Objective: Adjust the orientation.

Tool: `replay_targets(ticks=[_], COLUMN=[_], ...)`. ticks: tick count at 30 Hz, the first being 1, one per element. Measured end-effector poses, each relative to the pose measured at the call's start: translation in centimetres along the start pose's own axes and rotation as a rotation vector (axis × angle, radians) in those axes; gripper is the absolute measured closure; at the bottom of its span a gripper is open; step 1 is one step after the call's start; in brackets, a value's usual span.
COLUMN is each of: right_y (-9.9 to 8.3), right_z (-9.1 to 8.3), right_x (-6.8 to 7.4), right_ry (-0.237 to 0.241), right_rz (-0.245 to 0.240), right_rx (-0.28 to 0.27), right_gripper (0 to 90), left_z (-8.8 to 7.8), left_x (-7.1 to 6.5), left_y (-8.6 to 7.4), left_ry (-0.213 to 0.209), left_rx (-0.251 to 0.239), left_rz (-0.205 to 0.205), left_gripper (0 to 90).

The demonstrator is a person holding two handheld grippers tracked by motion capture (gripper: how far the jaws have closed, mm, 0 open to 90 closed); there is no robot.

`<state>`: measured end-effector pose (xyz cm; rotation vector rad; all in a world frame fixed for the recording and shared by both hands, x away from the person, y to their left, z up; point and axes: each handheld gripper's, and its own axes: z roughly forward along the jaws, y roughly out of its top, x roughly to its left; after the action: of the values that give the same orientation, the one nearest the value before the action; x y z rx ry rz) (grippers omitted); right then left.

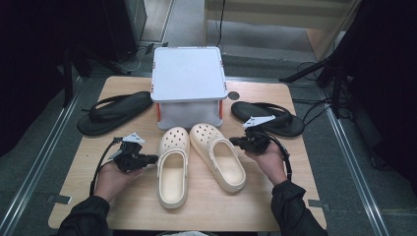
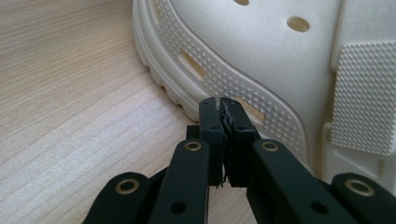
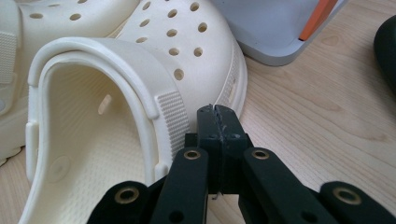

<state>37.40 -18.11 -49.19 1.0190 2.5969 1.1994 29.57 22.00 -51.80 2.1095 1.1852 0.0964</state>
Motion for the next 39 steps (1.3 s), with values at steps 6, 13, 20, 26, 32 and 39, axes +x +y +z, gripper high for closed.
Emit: replay_targets(ticks=[6, 13, 20, 26, 32, 39], right_y=[0.0, 0.1, 0.0, 0.0, -0.1, -0.2], right_z=[0.2, 0.3, 0.6, 0.7, 0.7, -0.3], right_x=[-0.2, 0.2, 0.4, 0.7, 0.7, 0.3], right_ry=[0.010, 0.016, 0.025, 0.034, 0.039, 0.034], right_rz=[0.011, -0.003, -0.001, -0.002, 0.012, 0.050], right_rx=[-0.006, 0.001, 0.012, 0.017, 0.014, -0.036], right_gripper=[90.0, 90.0, 90.0, 90.0, 90.0, 87.1], left_z=[0.1, 0.5, 0.9, 1.4, 1.4, 0.0], left_x=[-0.1, -1.0, -1.5, -2.5, -2.7, -1.6], left_y=[0.0, 0.1, 0.1, 0.1, 0.2, 0.6], left_ry=[-0.006, -0.029, -0.053, -0.085, -0.086, -0.098], left_rx=[-0.004, 0.007, 0.004, 0.012, 0.023, -0.019], left_rz=[-0.011, 0.025, 0.023, 0.046, 0.052, 0.006], left_gripper=[88.4, 87.6, 87.7, 86.8, 84.8, 79.2])
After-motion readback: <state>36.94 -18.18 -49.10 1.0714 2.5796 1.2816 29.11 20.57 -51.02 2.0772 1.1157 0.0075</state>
